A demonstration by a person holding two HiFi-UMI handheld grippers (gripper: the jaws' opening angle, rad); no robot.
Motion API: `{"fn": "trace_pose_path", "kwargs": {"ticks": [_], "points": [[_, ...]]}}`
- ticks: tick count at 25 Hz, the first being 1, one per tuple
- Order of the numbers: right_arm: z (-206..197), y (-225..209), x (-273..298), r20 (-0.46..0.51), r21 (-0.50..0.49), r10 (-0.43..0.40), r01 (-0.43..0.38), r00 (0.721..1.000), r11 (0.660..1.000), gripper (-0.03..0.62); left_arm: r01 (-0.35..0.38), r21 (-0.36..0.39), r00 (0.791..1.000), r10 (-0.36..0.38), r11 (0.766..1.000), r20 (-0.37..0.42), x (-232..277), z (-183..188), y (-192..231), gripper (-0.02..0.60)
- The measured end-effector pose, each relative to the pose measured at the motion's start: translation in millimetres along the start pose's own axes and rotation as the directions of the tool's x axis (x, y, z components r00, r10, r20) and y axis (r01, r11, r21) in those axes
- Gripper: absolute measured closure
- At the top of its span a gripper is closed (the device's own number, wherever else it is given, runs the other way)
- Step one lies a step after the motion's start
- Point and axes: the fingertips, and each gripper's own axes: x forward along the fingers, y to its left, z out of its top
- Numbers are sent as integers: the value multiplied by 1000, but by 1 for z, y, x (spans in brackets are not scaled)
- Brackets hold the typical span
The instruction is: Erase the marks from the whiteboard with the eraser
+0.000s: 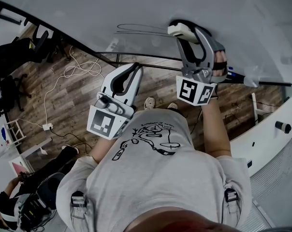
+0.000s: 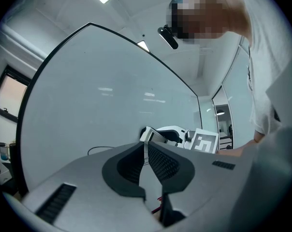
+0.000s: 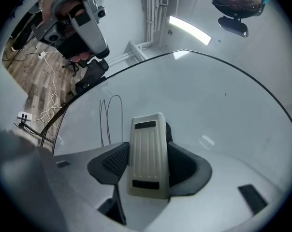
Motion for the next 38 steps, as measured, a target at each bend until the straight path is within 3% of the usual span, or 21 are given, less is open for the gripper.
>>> {"fn": "trace_pose_path", "kwargs": {"ticks": [38], "points": [[-13, 66, 11, 11, -88, 48, -47, 999, 995, 336, -31, 2, 999, 31, 1000, -7, -14, 0, 0, 541]]}}
